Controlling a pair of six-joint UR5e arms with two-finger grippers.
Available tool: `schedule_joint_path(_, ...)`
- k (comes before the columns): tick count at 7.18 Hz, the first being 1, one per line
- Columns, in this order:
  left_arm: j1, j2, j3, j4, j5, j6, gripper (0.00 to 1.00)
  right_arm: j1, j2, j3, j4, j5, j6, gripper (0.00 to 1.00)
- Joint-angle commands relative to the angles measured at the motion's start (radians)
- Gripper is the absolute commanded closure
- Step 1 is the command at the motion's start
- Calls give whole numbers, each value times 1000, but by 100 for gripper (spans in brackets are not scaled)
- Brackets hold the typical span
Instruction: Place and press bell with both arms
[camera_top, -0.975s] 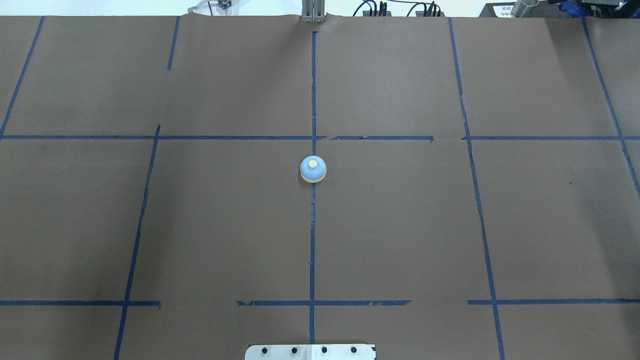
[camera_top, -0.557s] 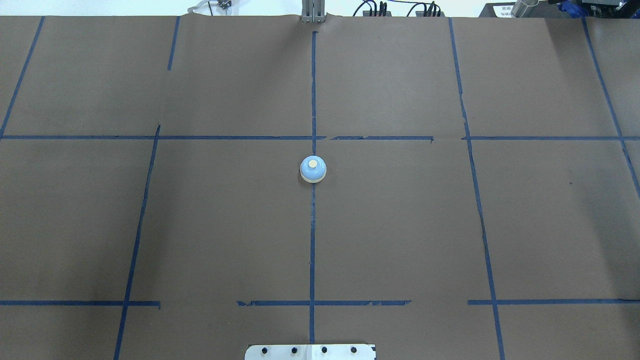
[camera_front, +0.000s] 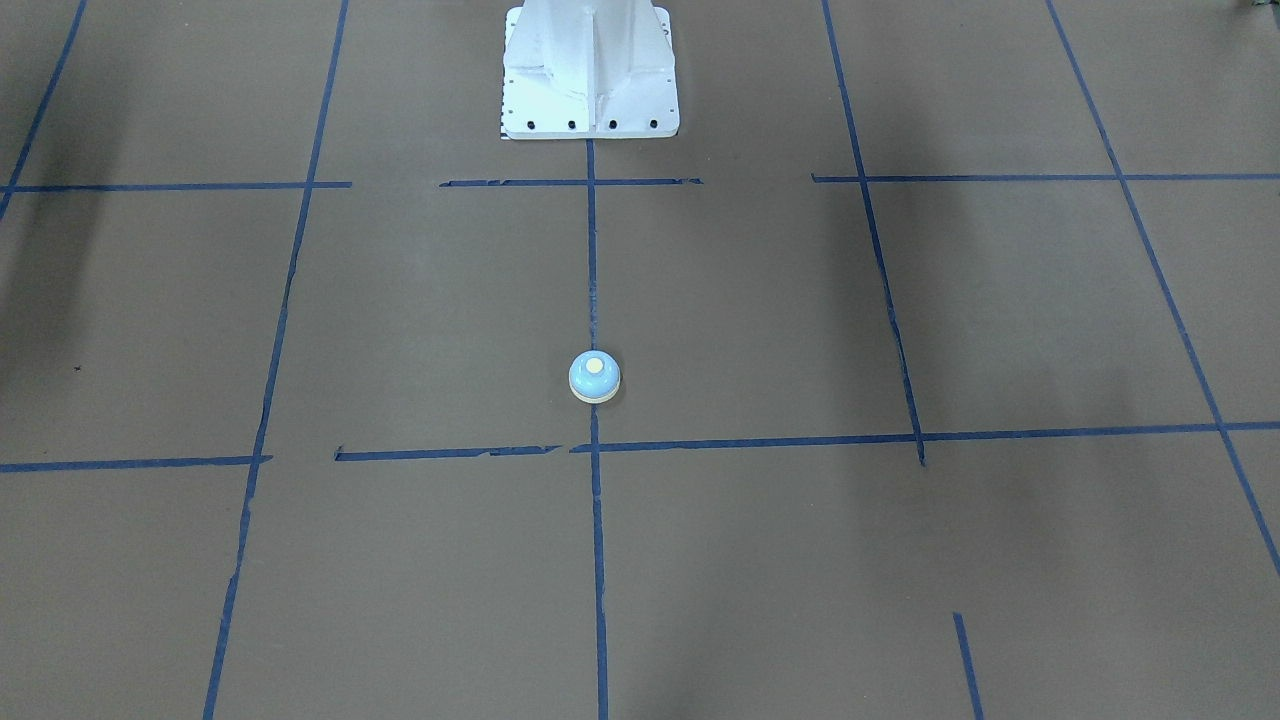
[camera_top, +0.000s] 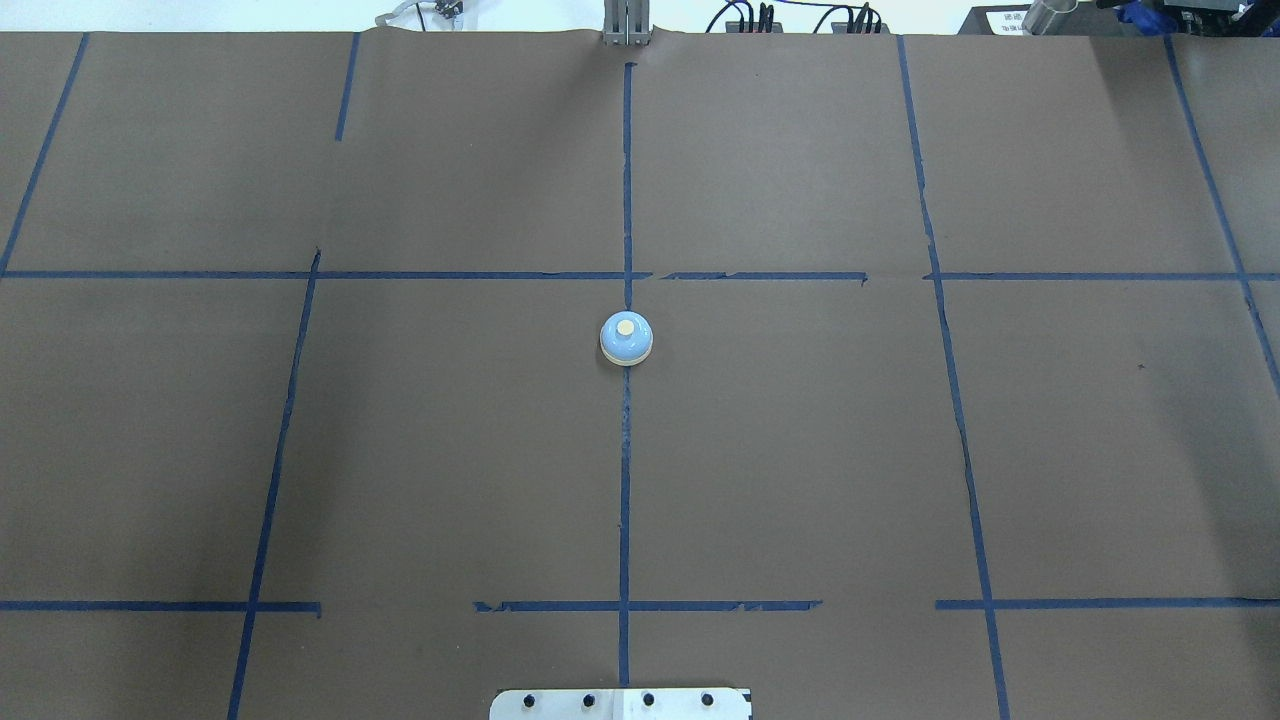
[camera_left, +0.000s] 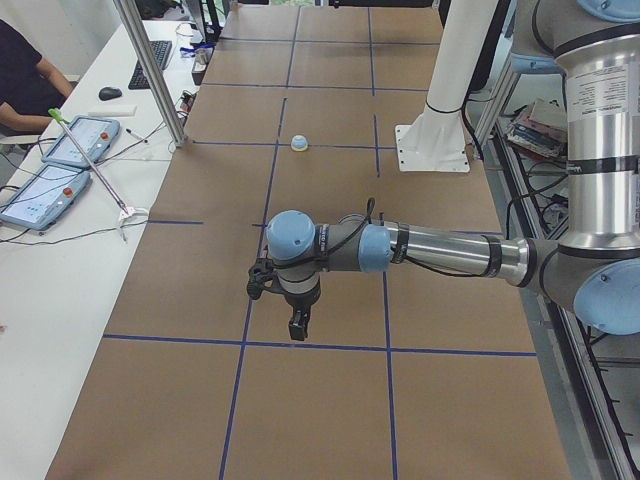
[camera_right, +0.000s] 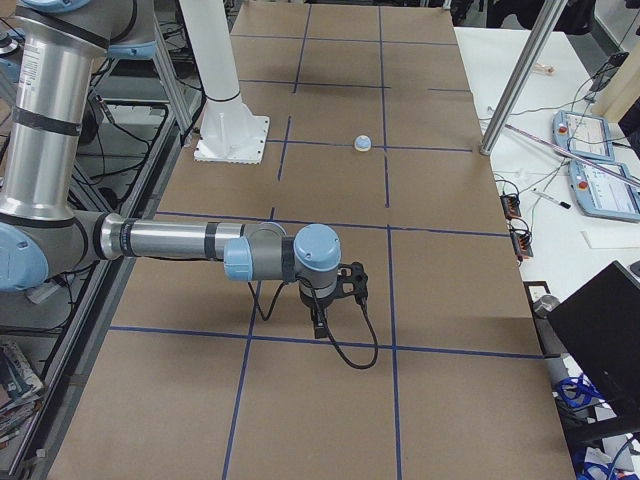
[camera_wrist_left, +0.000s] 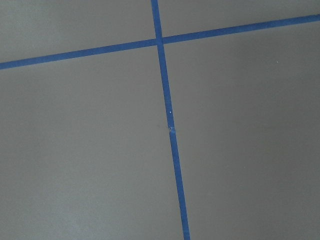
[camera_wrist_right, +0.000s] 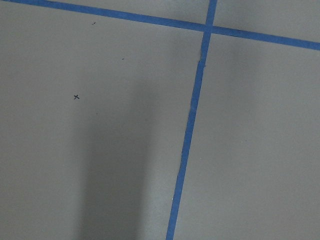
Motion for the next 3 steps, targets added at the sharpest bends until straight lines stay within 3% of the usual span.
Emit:
schedule_joint_path(1,-5,12,36,-1,8,2,0,-28,11,3,-1,-34,-18,0)
schedule_joint_path(2,-5,-8,65,-8,6,5,0,-54,53,-6,-1,-95,-18,0)
schedule_joint_path(3,-8,-11,43,-5,8,4,0,-58,61,-6,-3,-99,-6,0)
